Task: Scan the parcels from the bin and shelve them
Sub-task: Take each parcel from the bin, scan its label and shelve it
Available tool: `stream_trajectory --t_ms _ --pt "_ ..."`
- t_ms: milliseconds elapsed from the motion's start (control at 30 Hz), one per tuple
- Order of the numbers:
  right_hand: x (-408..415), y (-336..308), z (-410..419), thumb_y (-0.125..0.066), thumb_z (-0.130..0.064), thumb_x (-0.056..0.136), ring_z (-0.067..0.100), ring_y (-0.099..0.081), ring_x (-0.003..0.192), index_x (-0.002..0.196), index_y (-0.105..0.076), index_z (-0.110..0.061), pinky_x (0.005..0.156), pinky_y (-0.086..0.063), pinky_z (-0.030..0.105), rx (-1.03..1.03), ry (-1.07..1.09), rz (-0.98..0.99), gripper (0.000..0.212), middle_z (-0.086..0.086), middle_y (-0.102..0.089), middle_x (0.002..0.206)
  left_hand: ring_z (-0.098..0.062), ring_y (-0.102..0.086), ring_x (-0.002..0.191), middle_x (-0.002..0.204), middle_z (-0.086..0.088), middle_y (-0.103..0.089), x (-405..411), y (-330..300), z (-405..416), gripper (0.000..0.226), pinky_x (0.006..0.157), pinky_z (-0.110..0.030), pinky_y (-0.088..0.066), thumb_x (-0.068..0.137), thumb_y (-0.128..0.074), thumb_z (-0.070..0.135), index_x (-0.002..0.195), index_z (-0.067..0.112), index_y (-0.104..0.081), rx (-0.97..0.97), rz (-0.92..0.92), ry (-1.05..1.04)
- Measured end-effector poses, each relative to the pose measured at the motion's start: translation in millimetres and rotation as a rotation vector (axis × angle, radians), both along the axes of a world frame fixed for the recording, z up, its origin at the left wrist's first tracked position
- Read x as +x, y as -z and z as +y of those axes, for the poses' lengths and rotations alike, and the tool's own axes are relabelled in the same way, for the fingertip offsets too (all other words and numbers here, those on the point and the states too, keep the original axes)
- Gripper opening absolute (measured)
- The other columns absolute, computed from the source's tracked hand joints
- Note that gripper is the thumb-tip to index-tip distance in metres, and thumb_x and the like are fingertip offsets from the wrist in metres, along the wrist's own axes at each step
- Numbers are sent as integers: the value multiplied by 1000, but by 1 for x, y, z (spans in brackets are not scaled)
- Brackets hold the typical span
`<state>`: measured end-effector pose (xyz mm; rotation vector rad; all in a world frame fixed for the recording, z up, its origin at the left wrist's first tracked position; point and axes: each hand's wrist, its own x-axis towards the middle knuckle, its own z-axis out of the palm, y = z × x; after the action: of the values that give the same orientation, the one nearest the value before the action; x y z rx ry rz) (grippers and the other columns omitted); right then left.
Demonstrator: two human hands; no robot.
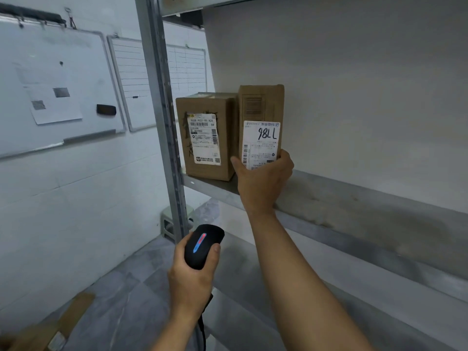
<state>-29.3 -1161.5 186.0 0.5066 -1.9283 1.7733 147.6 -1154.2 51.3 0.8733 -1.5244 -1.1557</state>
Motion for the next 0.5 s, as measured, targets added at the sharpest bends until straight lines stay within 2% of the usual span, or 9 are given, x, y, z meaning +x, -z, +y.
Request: stream_trajectory --t_ms 167,267,367,500 --pt "2 12 -23 -94 -46 62 23 -35 123 134 -36 -4 98 -49 42 43 25 -9 101 12 -40 133 -25 -75 77 95 5 -75 -2 7 -20 63 72 -43 -62 70 -79 68 123 37 -62 36 -14 9" --pt "2 13 -24 -93 -35 68 25 -38 122 131 -37 -3 96 -49 39 124 24 -15 90 14 -40 133 -26 -74 80 98 5 -75 -3 12 -31 55 75 -45 -62 76 -83 55 124 37 -62 52 -27 10" --pt "3 14 -23 -93 -32 70 28 -43 123 130 -37 -6 94 -54 41 158 43 -19 86 12 -41 132 -25 -74 82 99 7 -74 -3 14 -33 65 75 -43 -62 68 -77 65 125 37 -62 60 -16 24" --pt "4 15 -20 -93 -27 70 29 -44 122 128 -37 -5 94 -54 45 186 44 -12 83 14 -42 130 -29 -75 82 102 6 -74 -6 15 -36 59 74 -44 -63 76 -81 57 127 37 -60 71 -29 68"
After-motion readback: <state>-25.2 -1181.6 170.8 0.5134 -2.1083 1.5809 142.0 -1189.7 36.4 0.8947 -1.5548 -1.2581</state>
